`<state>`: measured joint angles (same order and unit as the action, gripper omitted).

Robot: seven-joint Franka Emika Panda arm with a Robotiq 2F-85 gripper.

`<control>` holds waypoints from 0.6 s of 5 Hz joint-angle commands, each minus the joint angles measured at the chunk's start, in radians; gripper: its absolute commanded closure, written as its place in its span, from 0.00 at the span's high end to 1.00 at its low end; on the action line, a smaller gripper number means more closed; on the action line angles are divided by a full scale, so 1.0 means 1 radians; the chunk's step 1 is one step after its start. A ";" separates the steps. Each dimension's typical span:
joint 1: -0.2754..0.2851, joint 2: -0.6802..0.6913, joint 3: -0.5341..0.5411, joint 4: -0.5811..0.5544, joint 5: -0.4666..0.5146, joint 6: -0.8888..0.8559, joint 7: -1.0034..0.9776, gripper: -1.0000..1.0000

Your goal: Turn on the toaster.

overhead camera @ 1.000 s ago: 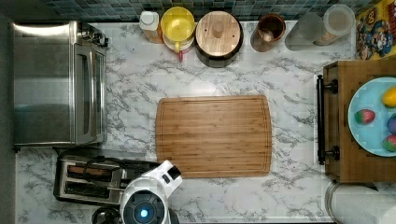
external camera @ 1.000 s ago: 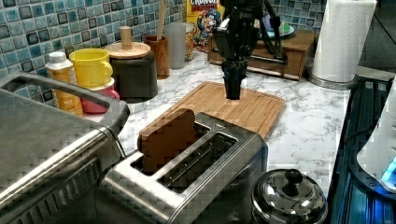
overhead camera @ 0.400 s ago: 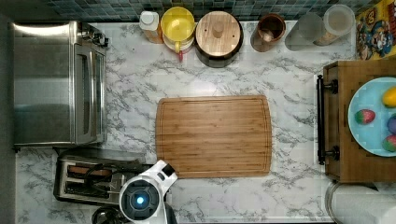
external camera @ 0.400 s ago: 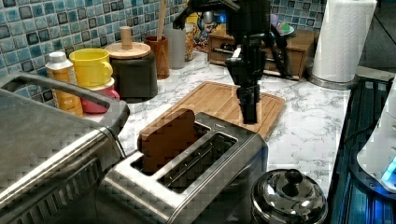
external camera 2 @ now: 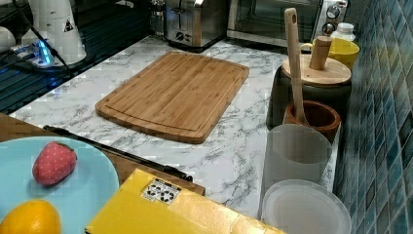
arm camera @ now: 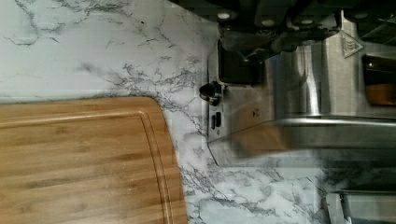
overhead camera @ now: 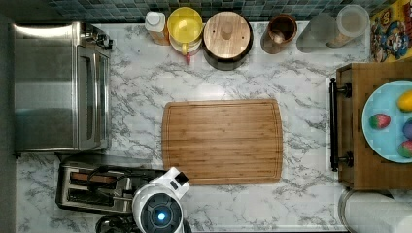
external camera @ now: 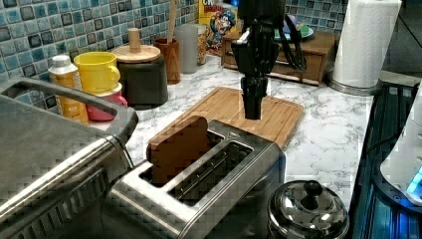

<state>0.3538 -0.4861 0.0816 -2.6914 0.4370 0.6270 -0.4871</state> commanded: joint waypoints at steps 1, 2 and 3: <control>0.045 0.081 0.032 0.091 -0.005 -0.029 -0.019 0.00; 0.043 0.116 0.034 0.098 -0.015 -0.016 -0.002 0.00; 0.036 0.146 0.031 0.099 -0.007 0.008 0.002 0.00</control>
<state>0.3696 -0.3396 0.1002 -2.6836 0.4368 0.6372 -0.4878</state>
